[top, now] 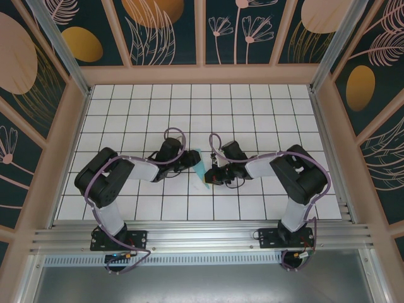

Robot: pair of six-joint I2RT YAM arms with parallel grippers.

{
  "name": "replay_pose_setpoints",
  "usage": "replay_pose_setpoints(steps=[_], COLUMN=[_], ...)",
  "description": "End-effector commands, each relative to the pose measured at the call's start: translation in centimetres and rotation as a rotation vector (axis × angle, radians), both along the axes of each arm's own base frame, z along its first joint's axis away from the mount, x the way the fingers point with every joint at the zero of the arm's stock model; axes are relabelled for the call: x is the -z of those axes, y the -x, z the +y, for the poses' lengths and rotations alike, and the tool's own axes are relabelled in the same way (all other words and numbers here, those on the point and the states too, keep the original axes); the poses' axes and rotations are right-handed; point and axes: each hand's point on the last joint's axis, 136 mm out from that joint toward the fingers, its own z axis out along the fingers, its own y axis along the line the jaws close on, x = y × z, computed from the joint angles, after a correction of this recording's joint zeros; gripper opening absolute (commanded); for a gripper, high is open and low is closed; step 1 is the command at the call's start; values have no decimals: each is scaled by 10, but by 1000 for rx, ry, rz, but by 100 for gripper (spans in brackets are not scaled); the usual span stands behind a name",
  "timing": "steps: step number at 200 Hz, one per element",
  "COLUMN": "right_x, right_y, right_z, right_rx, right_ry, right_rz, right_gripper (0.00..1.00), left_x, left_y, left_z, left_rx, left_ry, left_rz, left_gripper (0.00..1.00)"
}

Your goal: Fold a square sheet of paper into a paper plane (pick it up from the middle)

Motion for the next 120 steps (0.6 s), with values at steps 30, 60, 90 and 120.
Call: replay_pose_setpoints(steps=[30,60,90,120], right_x=[76,75,73,72], right_y=[54,53,52,50], right_z=[-70,-69,-68,-66], right_rx=[25,27,29,33], right_ry=[355,349,344,341], right_rz=[217,216,213,213], right_gripper=[0,0,0,0], left_x=[41,44,39,21], left_y=[-22,-32,-41,-54], left_z=[59,72,76,85], left_rx=[-123,-137,-135,-152], left_ry=[-173,-174,-172,-205], left_rz=[40,45,38,2], left_gripper=[42,43,43,44])
